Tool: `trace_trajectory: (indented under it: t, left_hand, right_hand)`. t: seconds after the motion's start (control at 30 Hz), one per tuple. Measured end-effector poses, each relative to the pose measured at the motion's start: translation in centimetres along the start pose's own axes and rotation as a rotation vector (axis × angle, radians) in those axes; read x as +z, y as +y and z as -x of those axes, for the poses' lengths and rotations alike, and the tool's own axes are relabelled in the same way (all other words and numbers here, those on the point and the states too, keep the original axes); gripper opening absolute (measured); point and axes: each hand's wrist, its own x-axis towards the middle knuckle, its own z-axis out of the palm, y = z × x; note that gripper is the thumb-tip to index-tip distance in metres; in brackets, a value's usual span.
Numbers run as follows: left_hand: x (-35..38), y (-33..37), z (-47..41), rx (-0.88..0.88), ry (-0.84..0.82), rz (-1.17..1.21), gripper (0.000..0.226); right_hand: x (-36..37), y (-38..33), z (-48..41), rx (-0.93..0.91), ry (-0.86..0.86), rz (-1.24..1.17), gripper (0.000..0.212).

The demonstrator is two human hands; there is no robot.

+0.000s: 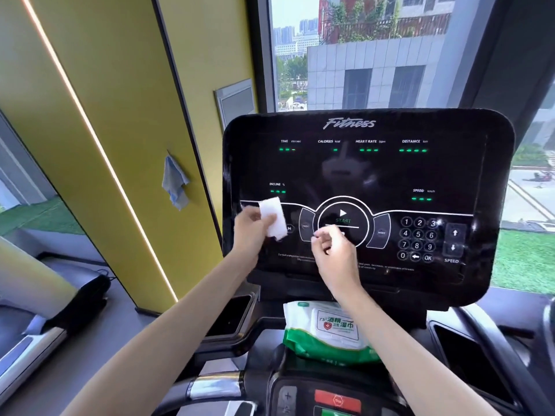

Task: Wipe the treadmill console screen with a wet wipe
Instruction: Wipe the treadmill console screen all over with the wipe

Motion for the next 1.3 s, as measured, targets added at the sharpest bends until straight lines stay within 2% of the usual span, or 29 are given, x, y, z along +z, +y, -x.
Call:
trace_trajectory:
  t: [0.1,0.17,0.27,0.37,0.5,0.57,0.6,0.67,0.77,0.8,0.83,0.9,1.0,1.03,1.07,1.1,1.17,1.23,1.3]
  left_hand:
    - [0.4,3.0,-2.8,0.321,0.263,-0.343,0.004]
    - [1.9,4.0,-4.2,0.421,0.323,-0.428,0.004]
    - [6.3,2.9,-4.2,0.518,0.327,-0.522,0.015]
    - [10.5,0.6,-2.2,0.705,0.209,-0.569,0.012]
    - [12.3,-2.6,0.5,0.964,-0.214,-0.789,0.022]
    - [10.3,-2.5,0.1,1.072,-0.269,-0.791,0.021]
    - [8.9,-2.0,-0.6,1.098,-0.217,-0.769,0.02]
    - [5.9,-0.5,-2.7,1.012,0.016,-0.677,0.023]
    - [4.0,1.5,-5.2,0.494,0.366,-0.451,0.018]
    - [4.7,1.5,-5.0,0.432,0.424,-0.453,0.015]
    - [5.9,1.0,-4.2,0.498,0.432,-0.494,0.015]
    - [8.8,-1.1,-1.4,0.743,0.236,-0.634,0.023]
    - [10.2,-4.5,2.4,1.06,-0.31,-0.859,0.033]
    - [9.5,-4.7,2.4,1.126,-0.439,-0.91,0.035]
    - [8.5,-4.6,1.7,1.168,-0.489,-0.935,0.037]
    - [7.2,-4.2,0.6,1.165,-0.466,-0.946,0.038]
    - [4.8,-3.4,-1.8,1.079,-0.202,-0.889,0.03]
    - [2.8,-2.2,-3.5,0.809,0.145,-0.681,0.016]
    - [3.3,-2.2,-3.5,0.533,0.376,-0.511,0.012]
  right_hand:
    - [-1.2,1.8,0.9,-0.178,0.119,0.387,0.015]
    - [-1.9,3.0,1.4,-0.214,0.135,0.553,0.025]
    - [-3.1,4.7,1.8,-0.174,0.124,0.654,0.034]
    - [-4.1,5.8,1.9,-0.138,0.122,0.698,0.04]
    - [-4.2,6.3,2.1,-0.142,0.121,0.698,0.042]
    - [-3.8,6.2,2.3,-0.139,0.128,0.658,0.041]
    - [-3.6,6.1,2.4,-0.147,0.128,0.643,0.042]
    - [-3.3,5.9,2.6,-0.173,0.113,0.641,0.043]
    - [-2.8,6.0,3.0,-0.166,0.102,0.636,0.046]
    - [-2.6,6.2,3.2,-0.135,0.111,0.618,0.047]
    - [-2.6,6.3,3.3,-0.098,0.124,0.597,0.048]
    - [-2.5,6.5,3.3,-0.063,0.128,0.577,0.048]
    - [-2.5,7.1,3.5,-0.097,0.077,0.602,0.05]
    - [-2.4,7.3,3.6,-0.111,0.062,0.623,0.05]
    - [-2.5,7.5,3.6,-0.124,0.051,0.652,0.05]
    - [-2.5,7.6,3.7,-0.138,0.046,0.683,0.05]
    - [-2.7,7.8,3.6,-0.157,0.044,0.728,0.051]
    - [-2.8,7.9,3.6,-0.166,0.042,0.757,0.051]
    - [-2.7,7.8,3.6,-0.17,0.043,0.767,0.051]
